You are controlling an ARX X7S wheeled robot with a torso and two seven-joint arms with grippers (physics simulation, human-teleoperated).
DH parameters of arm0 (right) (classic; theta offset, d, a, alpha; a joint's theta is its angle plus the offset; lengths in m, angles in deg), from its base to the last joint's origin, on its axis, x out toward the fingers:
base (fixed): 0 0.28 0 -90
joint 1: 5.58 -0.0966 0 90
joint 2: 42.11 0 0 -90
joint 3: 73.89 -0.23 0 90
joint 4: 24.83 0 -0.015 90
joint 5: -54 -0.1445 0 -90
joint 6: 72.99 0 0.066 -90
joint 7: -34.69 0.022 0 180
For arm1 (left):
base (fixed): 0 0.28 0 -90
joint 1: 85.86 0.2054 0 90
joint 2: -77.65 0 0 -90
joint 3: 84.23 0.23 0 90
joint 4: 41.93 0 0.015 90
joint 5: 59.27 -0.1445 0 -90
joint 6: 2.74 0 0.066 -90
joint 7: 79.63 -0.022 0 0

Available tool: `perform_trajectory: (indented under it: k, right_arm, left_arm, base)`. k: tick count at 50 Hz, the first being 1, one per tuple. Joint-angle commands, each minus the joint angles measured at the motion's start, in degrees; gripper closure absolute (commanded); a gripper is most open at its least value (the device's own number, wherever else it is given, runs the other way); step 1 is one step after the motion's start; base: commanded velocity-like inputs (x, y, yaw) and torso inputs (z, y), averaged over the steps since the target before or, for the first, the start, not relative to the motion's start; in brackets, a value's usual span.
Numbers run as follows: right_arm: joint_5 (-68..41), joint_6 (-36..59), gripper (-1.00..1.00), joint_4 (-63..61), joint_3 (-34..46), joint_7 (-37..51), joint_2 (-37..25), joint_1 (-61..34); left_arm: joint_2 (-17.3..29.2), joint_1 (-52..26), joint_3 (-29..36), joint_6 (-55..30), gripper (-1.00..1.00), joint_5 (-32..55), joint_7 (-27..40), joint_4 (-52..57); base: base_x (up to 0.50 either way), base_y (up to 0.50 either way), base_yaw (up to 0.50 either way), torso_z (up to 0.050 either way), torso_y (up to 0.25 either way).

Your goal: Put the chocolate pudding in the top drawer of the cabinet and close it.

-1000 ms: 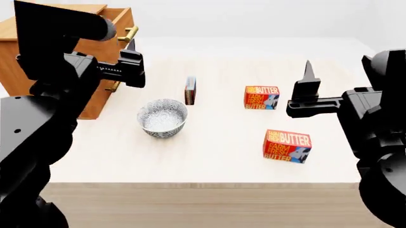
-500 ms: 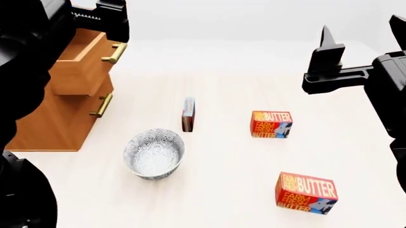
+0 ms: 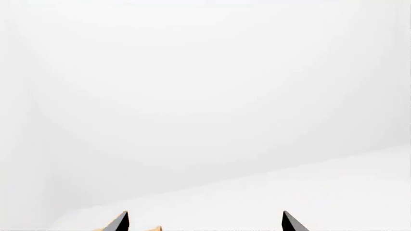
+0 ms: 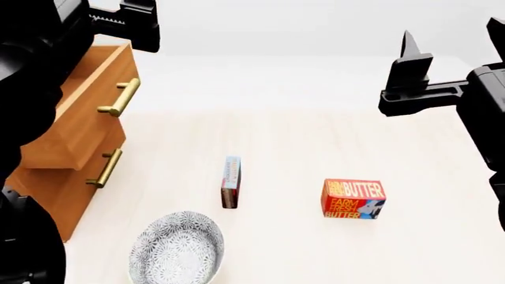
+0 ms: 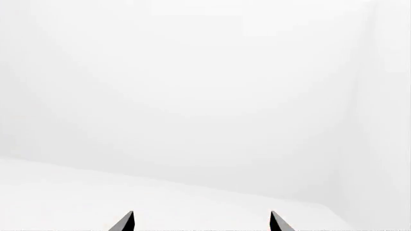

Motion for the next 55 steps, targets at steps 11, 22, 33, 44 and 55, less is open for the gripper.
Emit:
perform_trajectory:
  k: [11, 22, 33, 44, 55]
  right_arm:
    - [2.7, -2.9, -1.00, -0.4, 2.0, -1.5, -1.4, 1.7]
    - [3.6, -2.1, -1.00, 1.7, 4.5, 1.1, -1.1, 2.2]
    - [3.8, -3.1, -1.00, 2.1, 5.3, 1.0, -1.4, 2.7]
    - [4.9, -4.3, -1.00, 2.2, 6.1, 0.7, -1.7, 3.5]
    - [6.7, -5.5, -1.00, 2.4, 7.7, -0.1, -1.4, 4.4]
  left_arm:
    - [0.7, -0.3, 1.0, 2.9, -1.00, -0.4, -0.1, -5.4]
    - [-0.5, -6.9, 3.2, 5.6, -1.00, -4.1, 0.6, -23.1]
    - [-1.2, -12.0, 8.4, 11.7, -1.00, -8.2, -0.6, -41.6]
    - [-2.9, -15.9, 9.7, 22.2, -1.00, -11.8, -0.8, -63.7]
    - [-4.6, -19.8, 10.6, 30.2, -1.00, -13.9, -1.1, -80.0]
  base:
    - [0.41, 0.00, 0.00, 0.000, 0.000]
    - [0.00, 0.00, 0.00, 0.000, 0.000]
    - [0.00, 0.00, 0.00, 0.000, 0.000]
    - [0.00, 0.00, 0.00, 0.000, 0.000]
    - [0.00, 0.00, 0.00, 0.000, 0.000]
